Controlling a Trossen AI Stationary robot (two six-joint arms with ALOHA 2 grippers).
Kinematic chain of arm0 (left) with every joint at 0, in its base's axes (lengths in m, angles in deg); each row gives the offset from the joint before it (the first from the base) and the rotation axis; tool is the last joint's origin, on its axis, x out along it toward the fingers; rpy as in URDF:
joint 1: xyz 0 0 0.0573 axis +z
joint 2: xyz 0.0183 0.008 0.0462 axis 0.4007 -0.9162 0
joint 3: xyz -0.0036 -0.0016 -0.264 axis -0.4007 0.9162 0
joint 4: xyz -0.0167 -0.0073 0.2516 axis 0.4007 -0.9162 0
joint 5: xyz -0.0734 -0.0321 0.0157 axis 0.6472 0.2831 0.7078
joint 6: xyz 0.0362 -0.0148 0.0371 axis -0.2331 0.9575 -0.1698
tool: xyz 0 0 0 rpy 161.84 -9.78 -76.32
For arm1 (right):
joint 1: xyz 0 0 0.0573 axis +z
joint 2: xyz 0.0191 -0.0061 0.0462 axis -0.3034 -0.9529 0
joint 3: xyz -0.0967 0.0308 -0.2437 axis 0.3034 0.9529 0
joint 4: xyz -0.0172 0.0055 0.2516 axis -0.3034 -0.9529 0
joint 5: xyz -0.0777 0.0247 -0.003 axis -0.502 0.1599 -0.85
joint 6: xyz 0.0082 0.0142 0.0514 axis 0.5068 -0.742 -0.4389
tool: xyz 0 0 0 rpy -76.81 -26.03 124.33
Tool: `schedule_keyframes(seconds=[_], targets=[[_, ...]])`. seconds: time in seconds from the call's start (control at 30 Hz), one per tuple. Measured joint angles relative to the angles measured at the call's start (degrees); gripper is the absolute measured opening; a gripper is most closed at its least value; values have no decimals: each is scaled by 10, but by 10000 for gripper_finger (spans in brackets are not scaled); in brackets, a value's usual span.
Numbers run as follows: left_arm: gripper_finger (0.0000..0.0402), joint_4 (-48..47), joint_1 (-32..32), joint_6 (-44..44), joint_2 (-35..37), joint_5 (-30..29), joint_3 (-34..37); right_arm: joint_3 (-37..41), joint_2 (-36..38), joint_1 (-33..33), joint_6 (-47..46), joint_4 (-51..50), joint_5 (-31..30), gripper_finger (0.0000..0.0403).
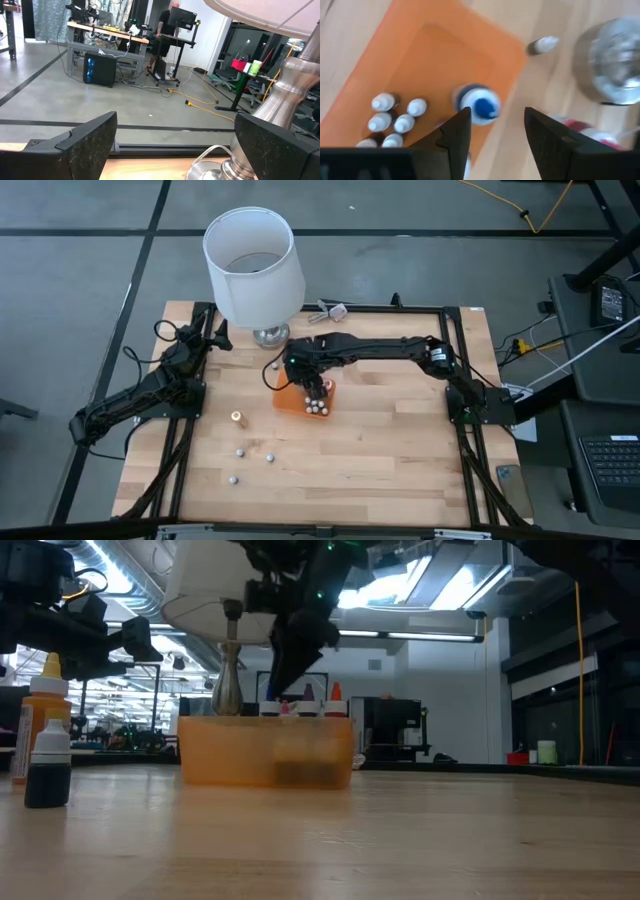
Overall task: Pick & Place food coloring
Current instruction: Put the big blue food coloring bottle into the orange bin
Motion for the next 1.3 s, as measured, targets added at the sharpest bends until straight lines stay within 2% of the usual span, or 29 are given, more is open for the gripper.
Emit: schedule_keyframes(seconds=[0.17,0.33,0.53,0.8,1.13,1.3], targets=[[391,0,0,0,0,0,0,-47,0,-3,-3,-7,-5,182],[391,0,0,0,0,0,0,-96,0,-1,-83,-4,-5,182],[391,0,0,0,0,0,0,-100,0,15,-114,29,10,182],[391,0,0,0,0,0,0,-98,-45,36,-91,50,19,182],[391,0,0,0,0,0,0,-99,-78,59,26,32,15,182],[391,0,0,0,0,0,0,-98,-90,56,49,20,-2,182]])
